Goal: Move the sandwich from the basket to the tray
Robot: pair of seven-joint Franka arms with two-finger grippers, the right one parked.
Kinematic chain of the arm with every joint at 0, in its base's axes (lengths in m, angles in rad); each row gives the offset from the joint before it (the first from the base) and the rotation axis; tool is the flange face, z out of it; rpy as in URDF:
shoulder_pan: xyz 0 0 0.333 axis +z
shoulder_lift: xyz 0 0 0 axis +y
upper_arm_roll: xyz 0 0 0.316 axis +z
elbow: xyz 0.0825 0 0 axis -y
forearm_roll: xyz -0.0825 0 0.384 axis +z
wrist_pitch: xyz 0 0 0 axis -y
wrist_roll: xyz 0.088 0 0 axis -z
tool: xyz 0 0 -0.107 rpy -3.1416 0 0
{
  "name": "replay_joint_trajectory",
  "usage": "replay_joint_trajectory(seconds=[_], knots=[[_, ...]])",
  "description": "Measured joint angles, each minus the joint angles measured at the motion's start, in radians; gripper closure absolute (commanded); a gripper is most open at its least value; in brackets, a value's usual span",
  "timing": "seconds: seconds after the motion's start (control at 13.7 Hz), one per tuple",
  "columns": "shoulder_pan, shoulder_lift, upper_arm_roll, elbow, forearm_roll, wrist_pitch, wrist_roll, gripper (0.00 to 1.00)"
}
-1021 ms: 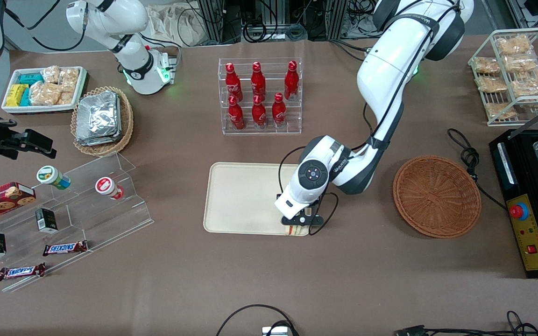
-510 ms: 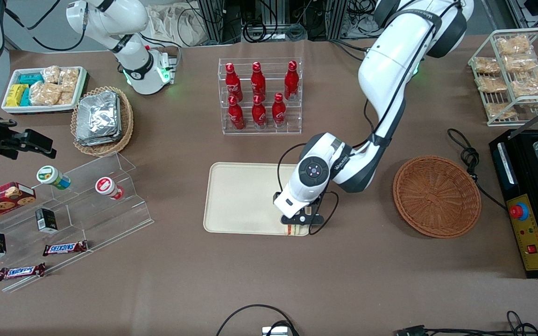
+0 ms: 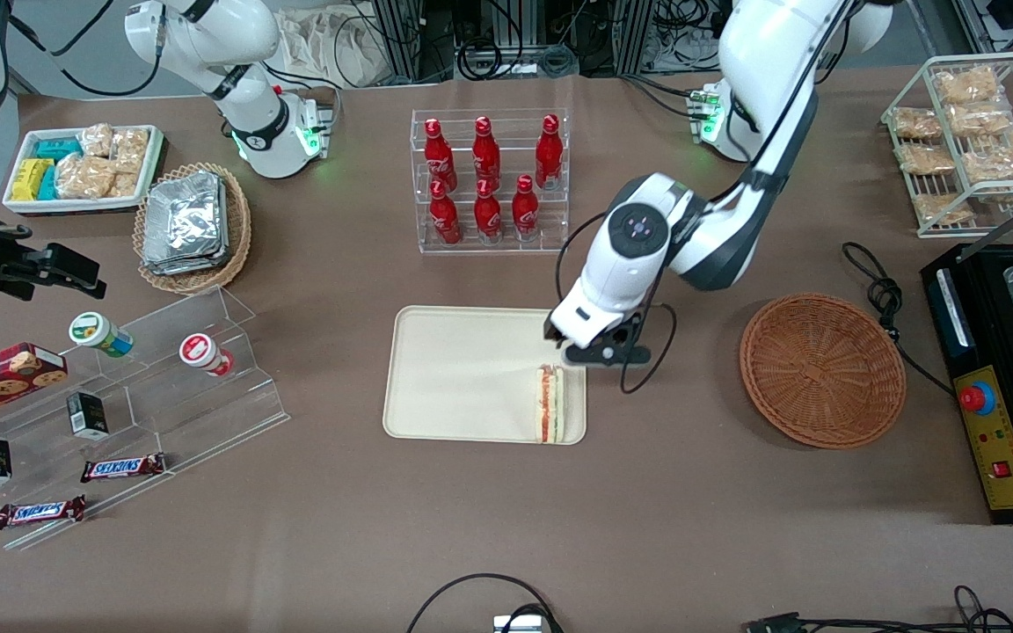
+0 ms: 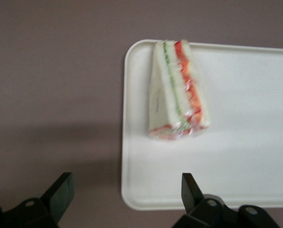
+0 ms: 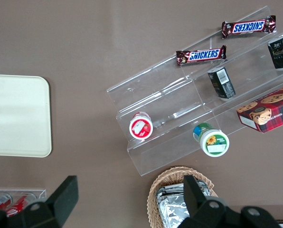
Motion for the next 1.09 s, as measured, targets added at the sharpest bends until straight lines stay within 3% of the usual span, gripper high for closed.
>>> replay_joint_trajectory(seconds=[0.29, 0.58, 0.8, 1.09], knots=[[0.069, -0.189, 0.006, -0.046, 0.001, -0.228, 0.065, 0.0], [0.244, -0.329, 0.014, -0.034, 0.001, -0.445, 0.357, 0.0], [0.376, -0.354, 0.02, 0.101, -0.001, -0.691, 0.518, 0.0], [0.47, -0.341, 0.019, 0.237, -0.002, -0.766, 0.557, 0.0]])
